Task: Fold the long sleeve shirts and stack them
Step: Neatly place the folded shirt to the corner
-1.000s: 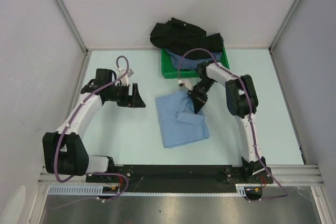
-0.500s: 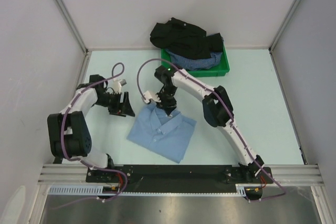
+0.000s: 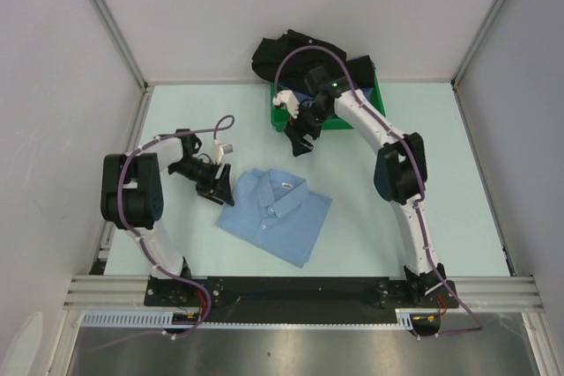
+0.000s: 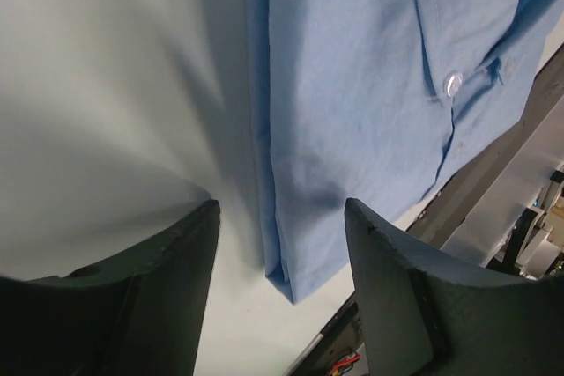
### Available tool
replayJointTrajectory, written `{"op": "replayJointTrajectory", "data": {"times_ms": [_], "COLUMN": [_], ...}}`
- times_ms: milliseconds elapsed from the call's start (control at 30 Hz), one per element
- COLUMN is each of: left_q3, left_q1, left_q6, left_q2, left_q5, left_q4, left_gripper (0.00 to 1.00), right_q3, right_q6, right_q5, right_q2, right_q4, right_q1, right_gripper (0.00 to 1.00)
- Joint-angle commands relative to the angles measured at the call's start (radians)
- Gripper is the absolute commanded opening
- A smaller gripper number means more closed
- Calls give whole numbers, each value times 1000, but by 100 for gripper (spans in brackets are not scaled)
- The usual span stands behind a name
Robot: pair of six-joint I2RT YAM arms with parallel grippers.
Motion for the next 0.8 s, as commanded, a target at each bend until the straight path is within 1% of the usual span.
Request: {"op": "replayJointTrajectory", "data": {"times_ms": [0,33,100,200,233,300,333,400,433,500,567,667,767], "left_q3": [46,49,49,55,55,58,57,68,75,104,124,187,291], "left_q1": [-60,-69,-103,-136,-144,-161,-164,-164,-164,-163,-150,-94,-29], "left_q6": [-70,-78,-90,-101,-107,-127,-139,-173,-183,-217,-258,-288,-269], "left_q2": [72,83,95,116,126,136,147,155,156,155,136,132,156], "left_q5": [-10,-13,-36,-23,-26,-30,-36,-39,-47,-58,-79,-108,-160], "left_q4": [101,110,136,153,161,180,193,216,222,234,251,244,204], "left_gripper": [63,62,60,56,52,47,41,31,18,0,0,0,0], "right_q3": [-100,-122,-169,-258,-296,-323,-346,-363,-369,-387,-400,-410,-418], "right_q6": [267,290,345,394,405,429,437,454,457,466,468,462,460], "right_q5": [-163,-175,-187,-195,-192,-195,-194,-195,-195,-195,-190,-181,-177], "right_q2": [-198,-217,-267,-329,-342,-376,-387,-405,-422,-435,-448,-468,-475], "right_q4": [51,51,56,64,65,65,67,67,65,67,67,67,65], "right_q1": [-64,-94,-117,-173,-183,-223,-237,-272,-282,-315,-334,-369,-404], "right_gripper": [88,89,91,91,92,92,92,93,92,92,92,92,92]}}
